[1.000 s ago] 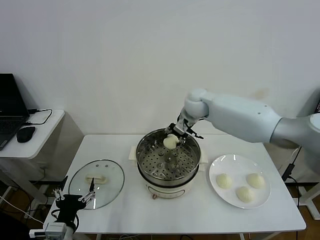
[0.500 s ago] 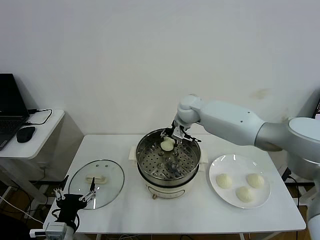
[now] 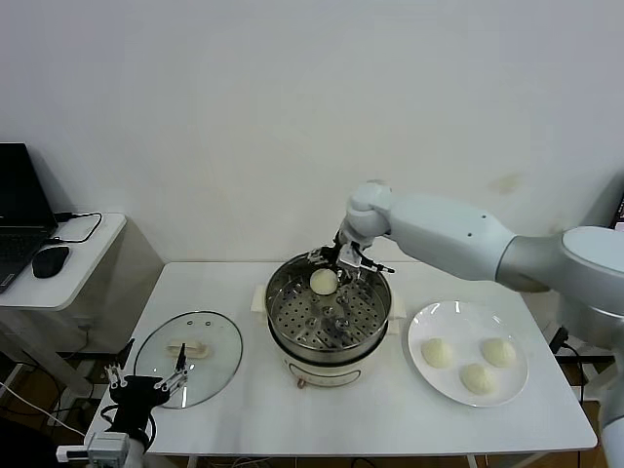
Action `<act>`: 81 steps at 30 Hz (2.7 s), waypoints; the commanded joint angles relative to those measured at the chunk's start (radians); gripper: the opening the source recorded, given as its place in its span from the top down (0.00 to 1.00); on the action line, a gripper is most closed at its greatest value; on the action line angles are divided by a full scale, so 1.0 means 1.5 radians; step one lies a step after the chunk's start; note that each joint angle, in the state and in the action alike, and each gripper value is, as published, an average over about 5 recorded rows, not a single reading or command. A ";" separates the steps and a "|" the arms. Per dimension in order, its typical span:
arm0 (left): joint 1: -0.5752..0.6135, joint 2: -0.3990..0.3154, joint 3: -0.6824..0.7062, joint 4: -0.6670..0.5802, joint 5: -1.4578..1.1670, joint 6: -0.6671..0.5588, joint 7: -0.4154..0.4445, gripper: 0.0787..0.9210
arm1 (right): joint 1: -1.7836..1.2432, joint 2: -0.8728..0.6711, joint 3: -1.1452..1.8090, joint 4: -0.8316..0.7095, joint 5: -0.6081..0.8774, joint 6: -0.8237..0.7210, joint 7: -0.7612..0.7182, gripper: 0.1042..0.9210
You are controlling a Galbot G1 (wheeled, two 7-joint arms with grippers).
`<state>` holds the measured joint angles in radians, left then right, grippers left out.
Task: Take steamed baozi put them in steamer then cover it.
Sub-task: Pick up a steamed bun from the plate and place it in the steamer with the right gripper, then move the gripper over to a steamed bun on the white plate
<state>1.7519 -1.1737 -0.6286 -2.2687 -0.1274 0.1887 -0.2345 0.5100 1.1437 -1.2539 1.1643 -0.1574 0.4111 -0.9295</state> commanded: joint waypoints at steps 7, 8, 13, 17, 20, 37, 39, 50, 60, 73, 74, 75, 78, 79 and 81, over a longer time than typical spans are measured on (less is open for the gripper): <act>-0.001 0.021 0.002 -0.016 -0.009 0.003 0.001 0.12 | 0.186 -0.324 -0.049 0.335 0.251 -0.425 -0.119 0.12; -0.002 0.023 0.002 -0.018 -0.010 0.003 0.001 0.12 | 0.192 -0.350 -0.052 0.350 0.257 -0.443 -0.120 0.12; -0.004 0.030 0.003 -0.022 -0.019 0.004 0.001 0.12 | 0.188 -0.468 -0.055 0.411 0.269 -0.484 -0.109 0.12; -0.003 0.031 0.006 -0.023 -0.020 0.003 0.002 0.12 | 0.142 -0.517 -0.052 0.429 0.232 -0.491 -0.091 0.12; -0.004 0.030 0.007 -0.023 -0.019 0.003 0.002 0.12 | 0.093 -0.541 -0.044 0.430 0.200 -0.492 -0.081 0.12; 0.000 0.018 0.004 -0.016 -0.012 0.004 0.001 0.12 | -0.409 -0.525 0.317 0.297 0.041 -0.457 -0.050 0.12; 0.000 0.017 0.004 -0.016 -0.012 0.004 0.001 0.12 | -0.434 -0.510 0.340 0.280 0.035 -0.457 -0.042 0.12; 0.006 0.016 -0.004 -0.016 -0.012 0.004 0.001 0.12 | -0.489 -0.432 0.382 0.203 0.019 -0.454 -0.014 0.12; 0.003 0.018 -0.009 -0.014 -0.014 0.003 0.001 0.12 | -0.483 -0.353 0.378 0.156 0.023 -0.453 0.001 0.12; 0.002 0.014 -0.011 -0.011 -0.015 0.003 0.001 0.12 | -0.476 -0.328 0.362 0.133 0.015 -0.463 -0.010 0.13; 0.001 0.014 -0.010 -0.011 -0.015 0.003 0.001 0.12 | -0.476 -0.326 0.363 0.131 0.015 -0.463 -0.009 0.14; 0.001 0.014 -0.010 -0.011 -0.015 0.003 0.001 0.12 | -0.476 -0.324 0.364 0.129 0.014 -0.463 -0.009 0.16; 0.002 0.013 -0.010 -0.012 -0.015 0.003 0.000 0.12 | -0.476 -0.319 0.367 0.127 0.013 -0.464 -0.009 0.23; 0.002 0.013 -0.010 -0.013 -0.015 0.003 0.000 0.12 | -0.475 -0.319 0.367 0.127 0.013 -0.465 -0.011 0.24; 0.002 0.013 -0.011 -0.013 -0.015 0.003 0.000 0.12 | -0.473 -0.320 0.366 0.129 0.012 -0.466 -0.015 0.27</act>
<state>1.7539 -1.1539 -0.6449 -2.2867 -0.1500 0.1933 -0.2337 -0.1916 0.6401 -0.7102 1.3747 -0.1362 -0.2865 -0.9488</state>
